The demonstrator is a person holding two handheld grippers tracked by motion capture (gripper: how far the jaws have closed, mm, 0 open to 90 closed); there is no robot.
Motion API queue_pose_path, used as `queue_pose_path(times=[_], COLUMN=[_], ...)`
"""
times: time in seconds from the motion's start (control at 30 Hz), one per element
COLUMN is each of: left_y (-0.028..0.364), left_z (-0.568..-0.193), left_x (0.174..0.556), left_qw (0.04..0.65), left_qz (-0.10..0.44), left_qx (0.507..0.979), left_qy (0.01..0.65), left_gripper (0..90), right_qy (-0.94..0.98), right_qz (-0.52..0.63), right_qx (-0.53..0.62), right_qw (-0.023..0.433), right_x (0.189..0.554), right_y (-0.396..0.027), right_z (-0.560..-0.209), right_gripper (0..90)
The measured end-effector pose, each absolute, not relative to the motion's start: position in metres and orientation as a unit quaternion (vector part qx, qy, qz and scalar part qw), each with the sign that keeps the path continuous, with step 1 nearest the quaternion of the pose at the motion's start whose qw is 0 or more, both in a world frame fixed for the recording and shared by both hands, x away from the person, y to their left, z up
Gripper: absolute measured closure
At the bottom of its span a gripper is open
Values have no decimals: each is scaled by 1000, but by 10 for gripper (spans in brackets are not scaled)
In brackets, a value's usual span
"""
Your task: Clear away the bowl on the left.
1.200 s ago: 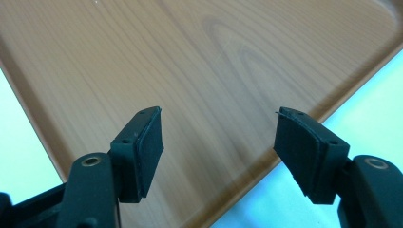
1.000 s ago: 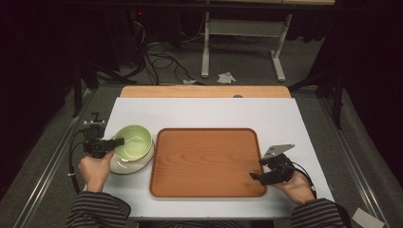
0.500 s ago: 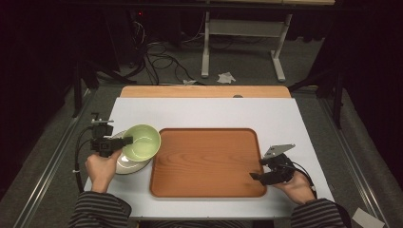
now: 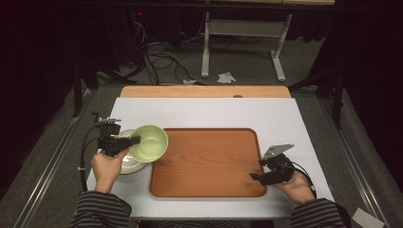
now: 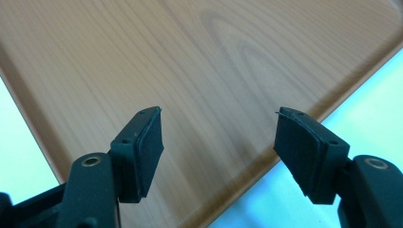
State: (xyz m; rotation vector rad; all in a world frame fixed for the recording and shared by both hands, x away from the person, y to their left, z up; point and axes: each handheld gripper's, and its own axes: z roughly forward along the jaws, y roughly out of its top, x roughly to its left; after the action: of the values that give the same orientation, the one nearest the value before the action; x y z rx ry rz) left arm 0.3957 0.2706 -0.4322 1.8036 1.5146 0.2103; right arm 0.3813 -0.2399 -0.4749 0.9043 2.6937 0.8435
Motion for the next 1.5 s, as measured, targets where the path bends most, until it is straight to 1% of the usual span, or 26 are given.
queue_pose_path(times=[0.17, 1.07, 1.37, 1.5], left_y=[257, 223, 205, 198], left_z=[-430, -425, -423, -423], left_x=[397, 408, 415, 417], left_qw=[366, 372, 379, 374], left_qz=[81, 56, 42, 41], left_qx=[727, 756, 764, 772], left_qy=[576, 536, 520, 513], left_gripper=[822, 829, 829, 830], right_qy=[904, 904, 905, 905], right_qz=[286, 285, 284, 282], right_qx=[305, 305, 306, 306], right_qw=[88, 87, 86, 88], right_x=[381, 381, 381, 380], right_y=[-240, -240, -239, -239], right_z=[-475, -476, -476, -475], right_gripper=[351, 350, 350, 351])
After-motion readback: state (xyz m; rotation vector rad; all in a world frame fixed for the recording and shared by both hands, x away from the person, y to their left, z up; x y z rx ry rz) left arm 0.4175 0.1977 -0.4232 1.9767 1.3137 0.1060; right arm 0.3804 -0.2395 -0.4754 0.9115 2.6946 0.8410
